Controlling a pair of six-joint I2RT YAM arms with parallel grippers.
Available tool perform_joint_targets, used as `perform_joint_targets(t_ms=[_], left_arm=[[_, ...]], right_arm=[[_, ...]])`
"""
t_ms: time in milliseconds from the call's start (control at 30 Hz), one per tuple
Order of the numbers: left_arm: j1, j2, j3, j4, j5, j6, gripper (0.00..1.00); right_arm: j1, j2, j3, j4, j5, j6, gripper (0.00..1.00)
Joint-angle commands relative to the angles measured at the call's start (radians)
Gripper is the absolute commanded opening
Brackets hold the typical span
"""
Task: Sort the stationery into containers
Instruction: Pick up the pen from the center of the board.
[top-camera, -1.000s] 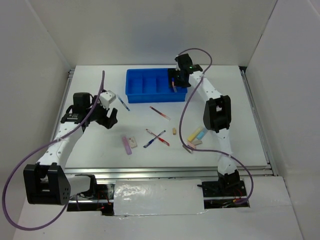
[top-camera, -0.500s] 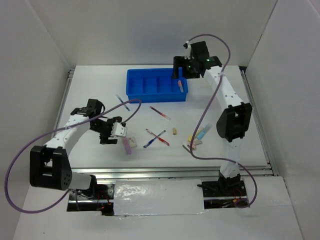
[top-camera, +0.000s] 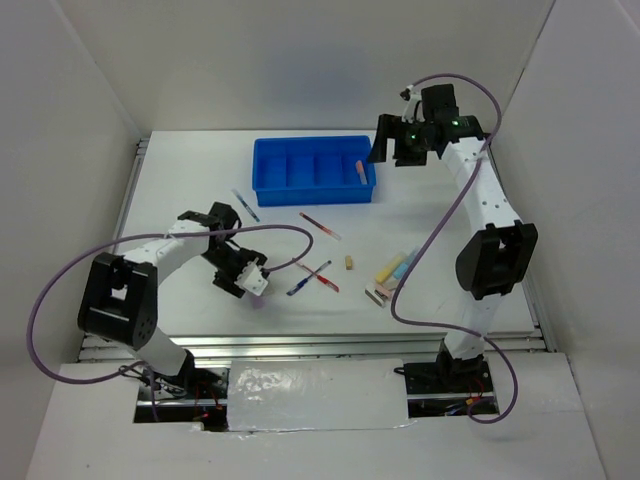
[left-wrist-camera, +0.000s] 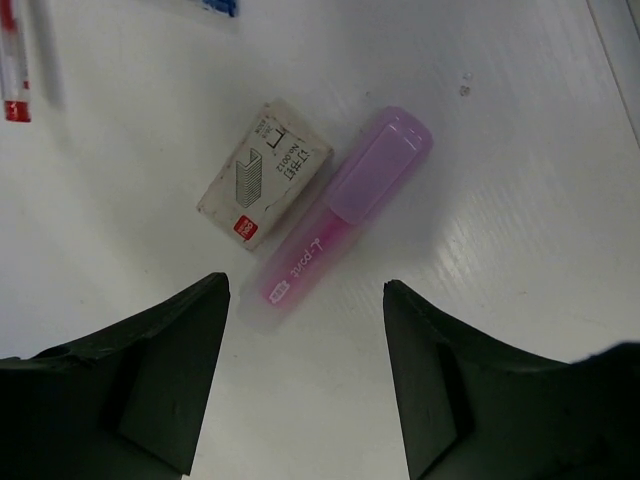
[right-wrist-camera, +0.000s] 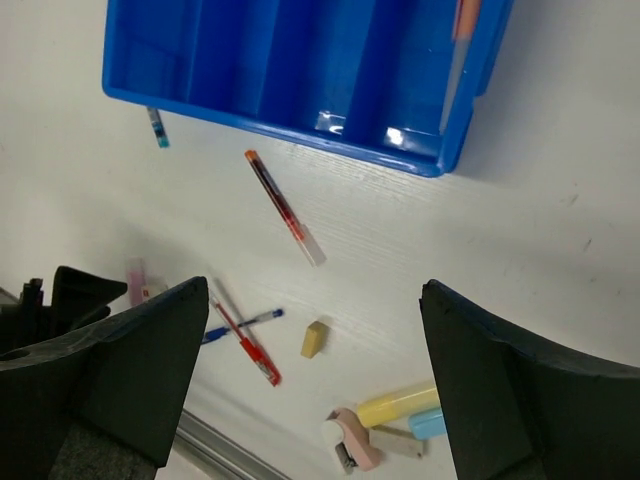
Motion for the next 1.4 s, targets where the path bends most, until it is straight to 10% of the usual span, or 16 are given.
perform_joint_targets(t_ms=[0, 567, 933, 1133, 1367], left_arm=[[-0.025, 0.031, 0.015, 0.001, -0.028, 0.069, 0.75], [-0.065, 0.077, -0.055, 0.073, -0.187, -0.042, 0.43], [-0.008, -0.138, 0.024, -0.076, 0.030, -0.328, 0.21], [0.036, -0.191, 0.271, 0.037, 0.283, -1.070, 0.11], [0.017, -0.243, 0.216, 0.686, 0.337, -2.125, 0.08]], right_arm=[[-0.037, -0.052, -0.006, -0.037, -0.043, 0.001, 0.93], [-0.039, -0.128, -0.084, -0.014, -0.101, 0.007, 0.90], [-0.015, -0.298, -0.282, 0.098, -0.141, 0.078, 0.88], [-0.016, -0.361, -0.296, 0.187, -0.268, 0.141, 0.87], [0.030, -0.293, -0.178, 0.221, -0.442, 0.176, 0.88]])
